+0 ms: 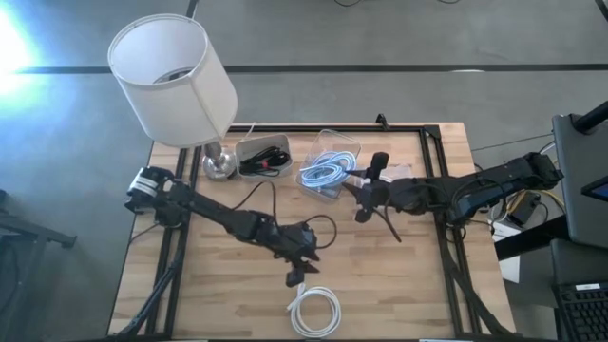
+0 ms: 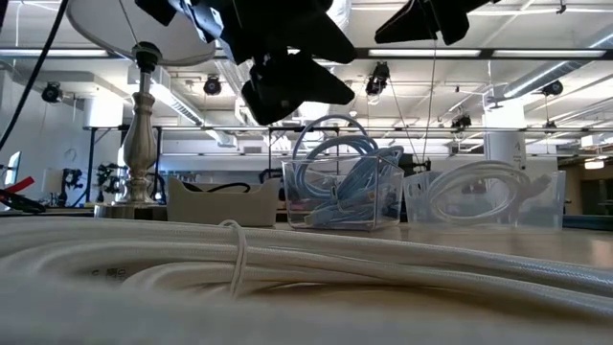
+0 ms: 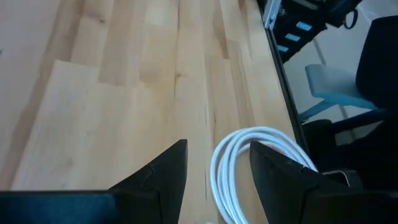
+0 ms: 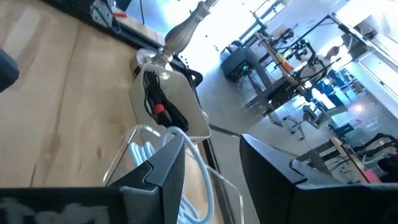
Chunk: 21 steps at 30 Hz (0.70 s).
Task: Pick & Place USB Port
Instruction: Put the white USB cable into the right transparent bin
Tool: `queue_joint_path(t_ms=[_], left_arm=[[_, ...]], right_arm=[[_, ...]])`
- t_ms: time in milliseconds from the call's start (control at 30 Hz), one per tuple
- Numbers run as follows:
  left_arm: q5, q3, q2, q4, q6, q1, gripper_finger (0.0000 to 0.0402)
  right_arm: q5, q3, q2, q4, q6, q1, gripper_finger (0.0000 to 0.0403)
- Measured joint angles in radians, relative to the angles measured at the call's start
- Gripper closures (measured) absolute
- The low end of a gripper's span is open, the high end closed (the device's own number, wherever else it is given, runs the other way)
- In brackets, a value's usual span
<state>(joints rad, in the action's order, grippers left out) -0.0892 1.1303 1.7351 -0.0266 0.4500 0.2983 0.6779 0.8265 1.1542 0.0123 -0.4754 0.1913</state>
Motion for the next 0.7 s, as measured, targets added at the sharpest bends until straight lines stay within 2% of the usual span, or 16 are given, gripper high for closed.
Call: queue_joint_path(t_ms=[367,700], left_arm=[[0.014,-0.018,0.031,0.044,0.032,0.012,0.0225],[-0.002,0.005,0.157,0.027,0.046,0.081,0.0225]], right_arm=[[-0.007,-0.007,0.000,-0.012,0.159,0.001,0.0259],[-0.009,-0.042,0.000,-0.008,0.369,0.047,0.0259]])
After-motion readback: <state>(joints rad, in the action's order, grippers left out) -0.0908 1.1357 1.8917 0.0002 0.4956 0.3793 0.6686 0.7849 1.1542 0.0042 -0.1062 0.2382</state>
